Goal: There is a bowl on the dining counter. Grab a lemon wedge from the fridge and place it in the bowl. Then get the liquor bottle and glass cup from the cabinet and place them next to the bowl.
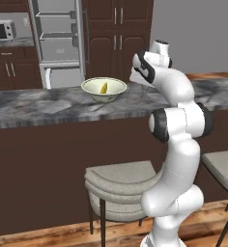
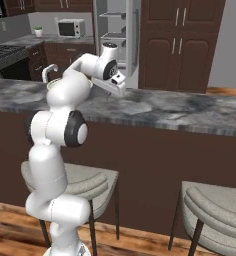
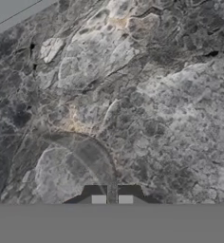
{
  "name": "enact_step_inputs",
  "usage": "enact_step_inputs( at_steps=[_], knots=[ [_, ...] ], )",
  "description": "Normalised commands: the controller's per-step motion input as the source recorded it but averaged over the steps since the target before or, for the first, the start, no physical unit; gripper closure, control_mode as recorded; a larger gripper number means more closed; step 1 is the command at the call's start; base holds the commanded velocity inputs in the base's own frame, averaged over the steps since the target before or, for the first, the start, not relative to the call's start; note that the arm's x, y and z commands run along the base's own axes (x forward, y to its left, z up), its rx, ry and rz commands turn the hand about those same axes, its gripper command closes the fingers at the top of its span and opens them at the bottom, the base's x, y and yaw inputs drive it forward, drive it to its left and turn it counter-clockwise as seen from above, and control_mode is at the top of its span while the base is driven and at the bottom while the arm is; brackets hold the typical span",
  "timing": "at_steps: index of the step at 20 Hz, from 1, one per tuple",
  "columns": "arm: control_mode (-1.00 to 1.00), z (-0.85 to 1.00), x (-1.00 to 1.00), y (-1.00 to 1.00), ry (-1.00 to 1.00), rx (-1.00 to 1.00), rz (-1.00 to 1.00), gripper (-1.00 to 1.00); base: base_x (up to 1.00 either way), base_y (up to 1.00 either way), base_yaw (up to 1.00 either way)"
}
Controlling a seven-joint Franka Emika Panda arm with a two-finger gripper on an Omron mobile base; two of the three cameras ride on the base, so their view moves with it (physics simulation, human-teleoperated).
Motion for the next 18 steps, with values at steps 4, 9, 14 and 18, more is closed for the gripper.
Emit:
enact_step_inputs(
  at_steps=[4,9,14,18],
  knots=[
    [-1.0,-0.19,0.35,0.0,0.0,-0.04,0.0,1.0,0.0,0.0,0.0],
    [-1.0,-0.17,0.24,0.0,0.0,-0.05,0.0,1.0,0.0,0.0,0.0],
    [-1.0,-0.17,0.09,0.12,0.0,-0.06,0.0,-1.0,0.0,0.0,0.0],
    [-1.0,-0.03,-0.04,0.15,0.0,-0.02,0.0,-1.0,0.0,0.0,0.0]
  ],
)
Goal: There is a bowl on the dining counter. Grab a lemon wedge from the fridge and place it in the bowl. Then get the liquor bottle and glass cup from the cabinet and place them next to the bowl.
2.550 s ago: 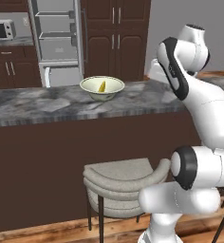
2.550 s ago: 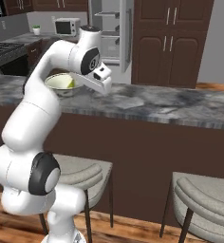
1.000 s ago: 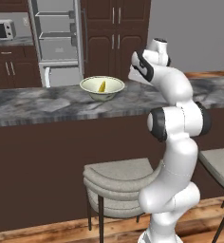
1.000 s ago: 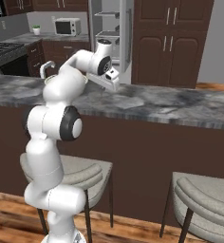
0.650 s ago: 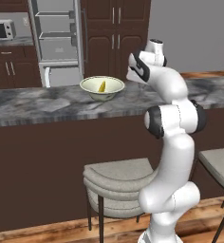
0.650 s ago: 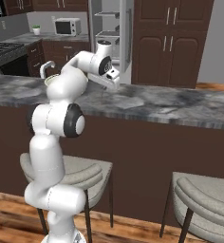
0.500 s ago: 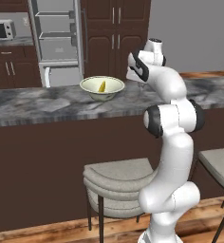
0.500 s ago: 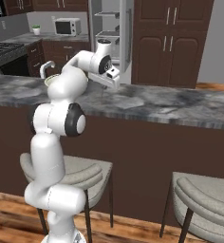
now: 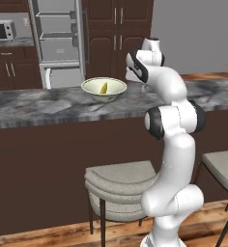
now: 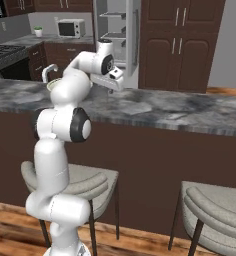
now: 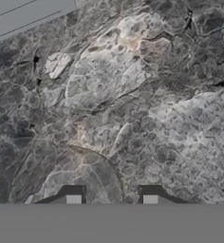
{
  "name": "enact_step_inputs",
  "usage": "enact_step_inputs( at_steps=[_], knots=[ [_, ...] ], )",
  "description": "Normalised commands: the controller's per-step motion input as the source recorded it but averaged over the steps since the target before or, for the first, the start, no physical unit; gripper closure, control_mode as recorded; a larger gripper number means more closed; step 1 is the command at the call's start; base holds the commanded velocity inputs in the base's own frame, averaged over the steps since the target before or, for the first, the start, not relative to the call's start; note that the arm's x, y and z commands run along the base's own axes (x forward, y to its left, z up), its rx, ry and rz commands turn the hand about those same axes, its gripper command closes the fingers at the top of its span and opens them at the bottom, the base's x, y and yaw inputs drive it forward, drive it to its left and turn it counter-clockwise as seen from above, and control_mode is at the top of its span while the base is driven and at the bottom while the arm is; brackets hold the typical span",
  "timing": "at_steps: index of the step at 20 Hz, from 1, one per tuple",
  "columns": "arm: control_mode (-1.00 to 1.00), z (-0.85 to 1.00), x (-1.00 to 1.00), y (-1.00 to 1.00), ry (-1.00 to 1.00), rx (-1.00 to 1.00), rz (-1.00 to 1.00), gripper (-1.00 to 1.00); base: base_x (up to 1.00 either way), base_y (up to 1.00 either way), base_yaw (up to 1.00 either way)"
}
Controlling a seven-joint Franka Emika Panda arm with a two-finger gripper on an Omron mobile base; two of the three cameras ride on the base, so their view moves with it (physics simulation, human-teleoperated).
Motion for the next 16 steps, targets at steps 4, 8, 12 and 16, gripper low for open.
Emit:
enact_step_inputs(
  at_steps=[4,8,12,16],
  knots=[
    [-1.0,0.07,-0.26,0.08,-0.02,0.0,0.0,-1.0,0.0,0.0,0.0],
    [-1.0,0.47,-0.37,0.0,-0.16,0.0,0.0,-1.0,0.0,0.0,0.0],
    [-1.0,0.71,-0.53,0.0,-0.26,0.0,0.0,-1.0,0.0,0.0,0.0],
    [-1.0,0.76,-0.81,0.0,-0.29,0.0,0.0,-1.0,0.0,0.0,0.0]
  ],
)
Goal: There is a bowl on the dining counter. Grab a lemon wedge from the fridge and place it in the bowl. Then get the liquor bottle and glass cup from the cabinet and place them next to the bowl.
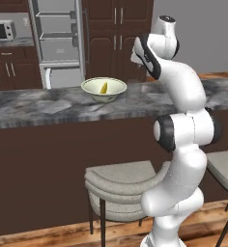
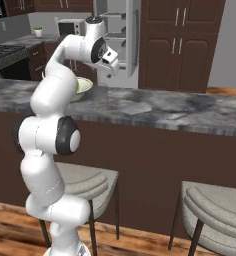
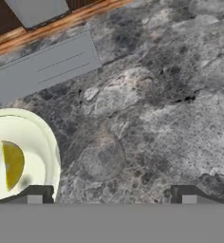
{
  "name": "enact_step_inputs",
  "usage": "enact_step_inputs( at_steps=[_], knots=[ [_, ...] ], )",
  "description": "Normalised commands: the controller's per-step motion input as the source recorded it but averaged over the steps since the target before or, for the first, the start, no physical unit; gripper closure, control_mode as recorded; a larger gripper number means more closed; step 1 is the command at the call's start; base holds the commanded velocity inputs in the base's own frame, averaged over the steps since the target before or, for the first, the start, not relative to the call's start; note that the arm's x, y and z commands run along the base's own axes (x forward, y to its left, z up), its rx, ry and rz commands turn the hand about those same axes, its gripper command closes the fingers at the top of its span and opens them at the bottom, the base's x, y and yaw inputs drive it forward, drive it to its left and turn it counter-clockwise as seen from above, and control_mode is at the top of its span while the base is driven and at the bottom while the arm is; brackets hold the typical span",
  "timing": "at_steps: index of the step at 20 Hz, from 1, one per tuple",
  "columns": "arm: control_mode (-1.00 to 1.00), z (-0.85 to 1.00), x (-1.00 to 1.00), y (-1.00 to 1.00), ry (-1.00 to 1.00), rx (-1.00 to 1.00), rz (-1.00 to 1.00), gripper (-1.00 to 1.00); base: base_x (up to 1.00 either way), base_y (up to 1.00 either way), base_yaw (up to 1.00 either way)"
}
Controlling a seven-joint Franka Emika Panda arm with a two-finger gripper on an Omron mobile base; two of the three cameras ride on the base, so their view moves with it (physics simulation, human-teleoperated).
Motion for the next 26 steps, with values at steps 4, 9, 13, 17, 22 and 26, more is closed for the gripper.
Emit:
enact_step_inputs(
  at_steps=[4,9,13,17,22,26],
  knots=[
    [-1.0,0.47,-1.0,0.0,-0.27,0.0,0.02,-1.0,0.0,0.0,0.0],
    [-1.0,0.15,-1.0,0.0,-0.28,-0.02,0.05,-1.0,0.0,0.0,0.0],
    [-1.0,0.01,-1.0,0.0,-0.28,-0.08,0.05,-1.0,0.0,0.0,0.0],
    [-1.0,0.0,-1.0,0.03,-0.13,-0.11,0.06,-1.0,0.0,0.0,0.0],
    [-1.0,0.03,-1.0,0.15,0.01,-0.1,0.08,-1.0,0.0,0.0,0.0],
    [-1.0,0.02,-1.0,0.17,0.12,-0.07,0.06,-1.0,0.0,0.0,0.0]
  ],
)
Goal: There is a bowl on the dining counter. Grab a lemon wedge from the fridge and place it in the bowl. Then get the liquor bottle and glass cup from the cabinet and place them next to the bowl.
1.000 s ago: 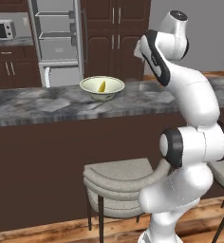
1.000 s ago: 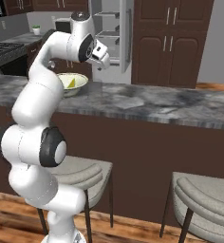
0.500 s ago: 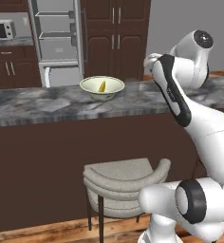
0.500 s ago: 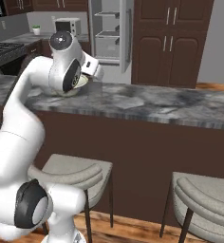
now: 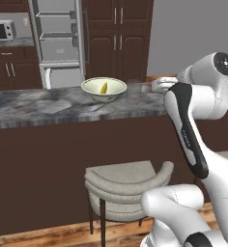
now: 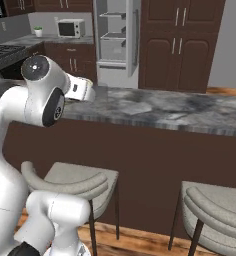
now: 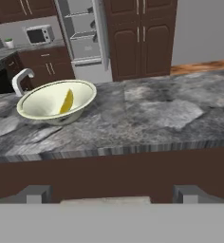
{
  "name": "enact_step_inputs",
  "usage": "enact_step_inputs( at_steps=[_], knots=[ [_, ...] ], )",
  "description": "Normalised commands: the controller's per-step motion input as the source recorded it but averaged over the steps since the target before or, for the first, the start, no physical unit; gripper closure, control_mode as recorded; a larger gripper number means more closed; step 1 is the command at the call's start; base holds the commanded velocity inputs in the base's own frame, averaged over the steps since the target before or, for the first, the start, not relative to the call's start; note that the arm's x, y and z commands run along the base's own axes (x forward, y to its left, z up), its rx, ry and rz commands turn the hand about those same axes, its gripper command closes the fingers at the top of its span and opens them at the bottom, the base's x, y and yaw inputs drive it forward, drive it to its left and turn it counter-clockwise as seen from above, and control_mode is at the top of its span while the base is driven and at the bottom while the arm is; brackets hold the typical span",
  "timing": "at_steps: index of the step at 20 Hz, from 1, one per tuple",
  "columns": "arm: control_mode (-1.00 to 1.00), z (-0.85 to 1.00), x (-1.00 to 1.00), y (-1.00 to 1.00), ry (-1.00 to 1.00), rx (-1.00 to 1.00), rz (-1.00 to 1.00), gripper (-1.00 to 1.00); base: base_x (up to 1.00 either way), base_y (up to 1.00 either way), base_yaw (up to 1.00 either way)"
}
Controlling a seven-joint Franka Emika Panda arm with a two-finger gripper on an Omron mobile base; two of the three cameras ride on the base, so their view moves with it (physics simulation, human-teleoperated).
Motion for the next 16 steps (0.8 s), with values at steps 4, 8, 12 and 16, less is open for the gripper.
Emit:
enact_step_inputs(
  at_steps=[4,8,12,16],
  knots=[
    [-1.0,0.0,-0.77,0.09,0.25,-0.05,0.01,-1.0,0.0,0.0,0.0],
    [-1.0,-0.08,-0.39,0.11,0.33,-0.07,0.0,-1.0,0.0,0.0,0.0],
    [-1.0,-0.2,-0.1,0.03,0.15,-0.06,0.0,-1.0,0.0,0.0,0.0],
    [-1.0,-0.03,-0.24,0.0,0.0,0.0,0.0,-1.0,0.0,0.0,0.0]
  ],
)
